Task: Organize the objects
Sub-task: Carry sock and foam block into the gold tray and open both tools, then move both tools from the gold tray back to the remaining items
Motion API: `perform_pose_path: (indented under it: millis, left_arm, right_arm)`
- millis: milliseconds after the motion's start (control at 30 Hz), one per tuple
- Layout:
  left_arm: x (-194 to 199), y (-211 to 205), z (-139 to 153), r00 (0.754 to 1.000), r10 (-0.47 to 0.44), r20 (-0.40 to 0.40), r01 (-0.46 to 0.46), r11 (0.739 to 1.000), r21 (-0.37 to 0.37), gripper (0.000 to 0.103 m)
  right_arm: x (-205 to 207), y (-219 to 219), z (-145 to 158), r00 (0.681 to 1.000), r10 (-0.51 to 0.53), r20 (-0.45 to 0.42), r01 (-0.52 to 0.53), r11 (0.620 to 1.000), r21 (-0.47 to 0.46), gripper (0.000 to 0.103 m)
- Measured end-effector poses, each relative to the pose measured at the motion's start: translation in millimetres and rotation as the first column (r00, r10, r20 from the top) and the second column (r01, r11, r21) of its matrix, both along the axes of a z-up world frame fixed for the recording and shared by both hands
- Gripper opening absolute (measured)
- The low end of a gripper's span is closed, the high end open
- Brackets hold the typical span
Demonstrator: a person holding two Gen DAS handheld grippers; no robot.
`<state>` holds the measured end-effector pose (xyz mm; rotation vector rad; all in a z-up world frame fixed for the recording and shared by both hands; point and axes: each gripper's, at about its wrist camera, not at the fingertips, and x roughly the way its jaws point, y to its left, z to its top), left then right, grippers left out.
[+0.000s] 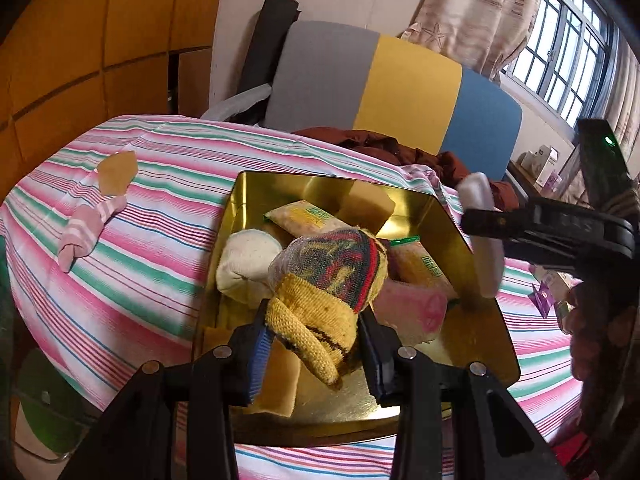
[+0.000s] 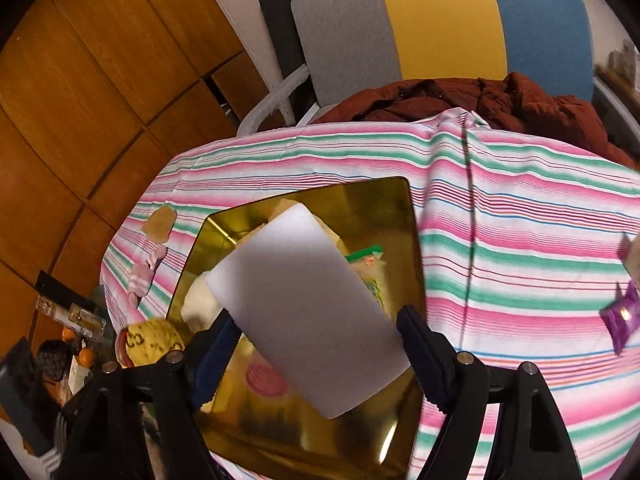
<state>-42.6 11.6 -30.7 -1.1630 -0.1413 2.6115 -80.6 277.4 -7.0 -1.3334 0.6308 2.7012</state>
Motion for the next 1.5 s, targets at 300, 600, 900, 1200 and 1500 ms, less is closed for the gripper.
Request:
perform_pose_path:
  millis: [300, 600, 900, 1200, 1500]
  left_arm:
    - [-2.2, 11.9, -2.5, 1.000, 0.007, 0.012, -0.006, 0.999, -0.033, 0.053]
    - [0.3, 15.0, 1.7, 0.999, 0.032, 0.000, -0.032, 0.997, -0.077, 0.055]
    - [8.1, 15.0, 12.9, 0.999, 0.037, -0.029, -0.039, 0.996, -0.082, 0.055]
    - [17.6, 16.5, 21.1, 0.998, 0.036, -0.055, -0.041, 0.995, -0.089, 0.055]
    - [26.9, 18.4, 27.8, 0.996, 0.040, -0.077, -0.047, 0.994, -0.096, 0.055]
  right_arm:
    - [-27.3, -0.6, -11.2, 0.999, -0.015, 0.030, 0.014, 1.000, 0.022, 0.084]
    - [-23.1, 3.9, -13.8, 0.999, -0.034, 0.014, 0.034, 0.999, 0.030, 0.092]
    - [-2.3, -5.1, -10.9, 0.999, -0.038, -0.006, 0.038, 0.997, 0.070, 0.092]
    - [36.2, -23.4, 12.1, 0.994, -0.047, -0.100, 0.071, 0.966, 0.250, 0.093]
    - [61.7, -40.2, 16.0, 0.990, -0.021, -0.137, 0.070, 0.930, 0.362, 0.096]
